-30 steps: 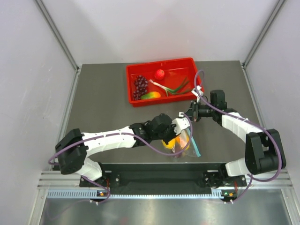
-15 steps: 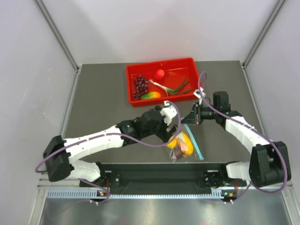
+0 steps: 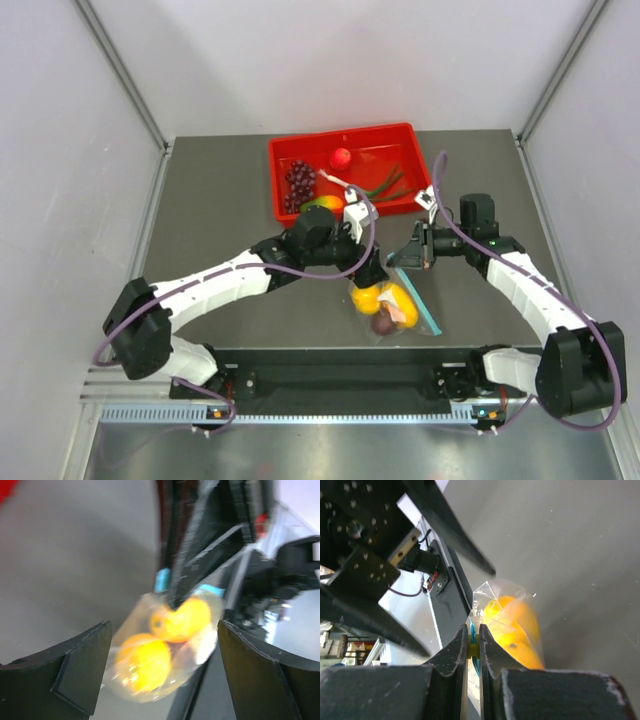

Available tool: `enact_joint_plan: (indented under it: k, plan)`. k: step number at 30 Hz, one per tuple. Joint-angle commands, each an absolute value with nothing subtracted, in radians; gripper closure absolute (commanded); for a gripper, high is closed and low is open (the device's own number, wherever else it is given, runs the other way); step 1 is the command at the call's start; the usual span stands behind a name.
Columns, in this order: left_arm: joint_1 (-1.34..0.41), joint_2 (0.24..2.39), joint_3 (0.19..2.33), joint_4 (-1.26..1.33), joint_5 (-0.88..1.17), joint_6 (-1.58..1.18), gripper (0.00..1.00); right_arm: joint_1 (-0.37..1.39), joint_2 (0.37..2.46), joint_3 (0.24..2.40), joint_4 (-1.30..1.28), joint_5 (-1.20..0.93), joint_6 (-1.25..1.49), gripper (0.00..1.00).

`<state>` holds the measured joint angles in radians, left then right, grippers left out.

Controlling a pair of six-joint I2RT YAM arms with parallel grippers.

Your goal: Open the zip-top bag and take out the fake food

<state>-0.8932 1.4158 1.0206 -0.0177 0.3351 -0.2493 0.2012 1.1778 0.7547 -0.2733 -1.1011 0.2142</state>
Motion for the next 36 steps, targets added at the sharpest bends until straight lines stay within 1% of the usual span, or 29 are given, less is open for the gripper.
enact_joint_plan:
  k: [1,7,15,20,22,23,25,26,28,29,30,31,32,34,35,36]
  plan:
    - [-0.89,1.423,1.026,0.182,0.523,-0.339,0.1,0.21,1.146,0.793,-0.204,-1.144,0.262,1.0]
    - [-0.888,1.46,0.988,0.281,0.571,-0.406,0.11,0.21,1.141,0.788,-0.147,-1.16,0.313,1.0]
    - [-0.89,1.522,1.0,0.239,0.532,-0.353,0.12,0.21,1.121,0.785,-0.138,-1.173,0.336,1.0]
    - [-0.888,1.5,1.0,0.18,0.463,-0.285,0.13,0.21,1.108,0.776,-0.132,-1.172,0.345,1.0]
    - [-0.884,1.5,1.002,0.176,0.472,-0.281,0.16,0.212,1.103,0.767,-0.118,-1.173,0.359,1.0]
    - [-0.884,1.512,1.008,0.176,0.483,-0.284,0.27,0.21,1.104,0.762,-0.101,-1.178,0.367,1.0]
    - [-0.884,1.532,1.026,0.178,0.534,-0.305,0.42,0.212,1.108,0.756,-0.094,-1.181,0.379,1.0]
    - [-0.884,1.554,1.032,0.179,0.549,-0.313,0.58,0.21,1.108,0.758,-0.092,-1.181,0.38,1.0]
    - [-0.884,1.568,1.042,0.181,0.58,-0.327,0.77,0.21,1.104,0.761,-0.097,-1.175,0.38,0.98]
    - [-0.884,1.577,1.042,0.183,0.587,-0.33,0.85,0.21,1.1,0.761,-0.098,-1.163,0.379,0.88]
    - [-0.884,1.575,1.04,0.183,0.592,-0.333,1.0,0.212,1.095,0.762,-0.097,-1.155,0.382,0.81]
    - [-0.884,1.577,1.039,0.181,0.603,-0.336,1.0,0.21,1.085,0.764,-0.098,-1.147,0.382,0.72]
    - [-0.884,1.574,1.037,0.179,0.607,-0.337,1.0,0.21,1.08,0.765,-0.101,-1.129,0.382,0.57]
    - [-0.884,1.574,1.04,0.173,0.62,-0.341,1.0,0.21,1.055,0.77,-0.126,-1.1,0.371,0.48]
    - [-0.884,1.575,1.042,0.166,0.627,-0.341,1.0,0.212,1.043,0.776,-0.141,-1.045,0.35,0.44]
    - [-0.884,1.578,1.043,0.163,0.632,-0.344,1.0,0.21,1.029,0.778,-0.156,-1.016,0.341,0.44]
